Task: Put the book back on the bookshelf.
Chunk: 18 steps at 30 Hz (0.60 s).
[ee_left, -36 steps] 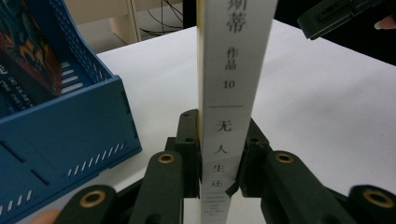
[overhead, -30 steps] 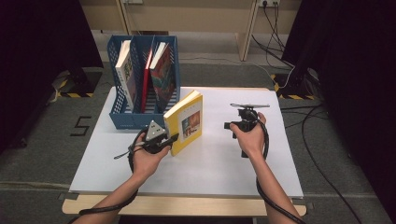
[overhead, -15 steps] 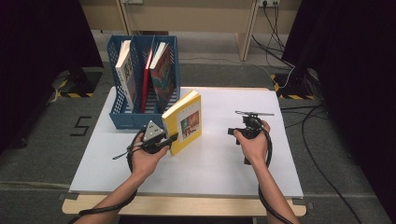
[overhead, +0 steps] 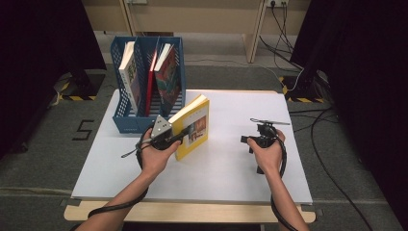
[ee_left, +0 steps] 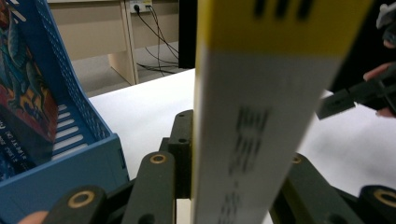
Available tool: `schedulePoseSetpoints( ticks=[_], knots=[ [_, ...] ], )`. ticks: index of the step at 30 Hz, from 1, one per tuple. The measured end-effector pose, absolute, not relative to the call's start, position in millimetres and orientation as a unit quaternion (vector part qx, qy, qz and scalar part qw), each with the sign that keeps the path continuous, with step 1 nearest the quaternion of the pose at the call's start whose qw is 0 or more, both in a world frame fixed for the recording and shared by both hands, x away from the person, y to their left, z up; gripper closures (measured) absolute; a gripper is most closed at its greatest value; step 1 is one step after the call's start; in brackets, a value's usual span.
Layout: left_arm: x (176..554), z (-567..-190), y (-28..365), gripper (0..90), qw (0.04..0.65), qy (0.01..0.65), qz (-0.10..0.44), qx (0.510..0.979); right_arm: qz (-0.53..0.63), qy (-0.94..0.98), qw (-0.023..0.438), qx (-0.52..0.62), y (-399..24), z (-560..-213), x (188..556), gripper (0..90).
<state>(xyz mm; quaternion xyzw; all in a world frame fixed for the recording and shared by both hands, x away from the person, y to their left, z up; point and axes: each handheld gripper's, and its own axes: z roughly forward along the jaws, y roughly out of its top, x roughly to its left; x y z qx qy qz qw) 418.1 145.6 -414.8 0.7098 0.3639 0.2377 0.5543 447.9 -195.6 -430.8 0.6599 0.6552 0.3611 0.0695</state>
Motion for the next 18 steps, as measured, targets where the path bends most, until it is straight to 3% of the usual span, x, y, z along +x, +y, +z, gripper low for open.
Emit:
schedulePoseSetpoints(
  ticks=[18],
  knots=[
    [434.0, -406.9, 146.8, 74.8, 0.569, 0.349, 0.225, 0.710, 0.355, 0.652, 0.070, 0.666, -203.4, -439.4, 445.0, 60.8]
  ],
)
